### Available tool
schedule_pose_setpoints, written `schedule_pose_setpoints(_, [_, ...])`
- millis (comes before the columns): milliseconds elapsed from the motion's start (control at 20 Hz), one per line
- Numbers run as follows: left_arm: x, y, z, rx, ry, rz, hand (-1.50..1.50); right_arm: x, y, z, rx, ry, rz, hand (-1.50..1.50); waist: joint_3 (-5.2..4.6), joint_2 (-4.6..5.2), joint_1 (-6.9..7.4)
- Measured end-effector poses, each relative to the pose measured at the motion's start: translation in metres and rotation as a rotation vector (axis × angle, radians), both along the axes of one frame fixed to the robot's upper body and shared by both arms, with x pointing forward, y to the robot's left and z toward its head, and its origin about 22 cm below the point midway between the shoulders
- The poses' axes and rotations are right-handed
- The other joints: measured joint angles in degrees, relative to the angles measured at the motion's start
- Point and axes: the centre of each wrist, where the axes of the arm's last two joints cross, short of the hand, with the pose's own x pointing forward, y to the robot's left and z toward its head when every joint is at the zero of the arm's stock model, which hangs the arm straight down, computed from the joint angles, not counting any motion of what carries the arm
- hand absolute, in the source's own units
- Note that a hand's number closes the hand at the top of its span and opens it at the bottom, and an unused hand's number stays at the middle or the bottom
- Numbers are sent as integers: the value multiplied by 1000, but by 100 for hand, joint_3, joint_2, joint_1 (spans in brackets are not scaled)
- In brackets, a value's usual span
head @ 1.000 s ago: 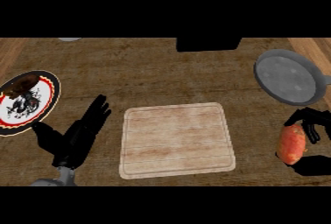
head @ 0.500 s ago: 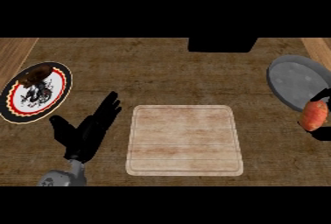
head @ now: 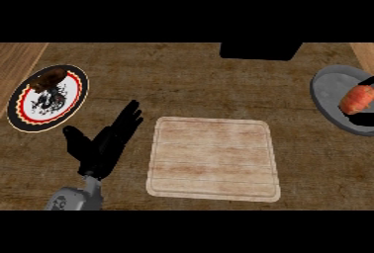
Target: Pick the squash from the cutting board and place it in the pan
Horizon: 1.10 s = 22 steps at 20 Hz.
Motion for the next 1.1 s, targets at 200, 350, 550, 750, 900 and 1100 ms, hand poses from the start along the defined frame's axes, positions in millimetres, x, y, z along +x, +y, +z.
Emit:
schedule_pose_setpoints(200, [1, -3, 6, 0, -11, -14, 0, 8, -3, 1, 13, -19, -31, 150, 8, 34, 87])
schedule_pose_setpoints(350, [0, -5, 5, -2, -12, -23, 0, 11, -6, 3, 16, -24, -44, 150, 15, 73, 145])
schedule_pose_setpoints(550, [3, -10, 6, -2, -15, -48, 0, 9, -11, 1, -47, 92, -97, -150, 10, 124, 259])
schedule_pose_setpoints(750, [5, -8, 7, -3, -24, -58, 0, 4, -13, -9, -89, 216, -102, -150, 19, 167, 329])
schedule_pose_setpoints(900, [9, -7, 10, -5, -33, -59, 0, 9, -10, -6, -52, 246, -75, -150, 28, 177, 328])
schedule_pose_setpoints(1100, [7, -7, 7, -5, -24, -45, 0, 15, -4, -5, 99, 208, -1, -150, 42, 159, 264])
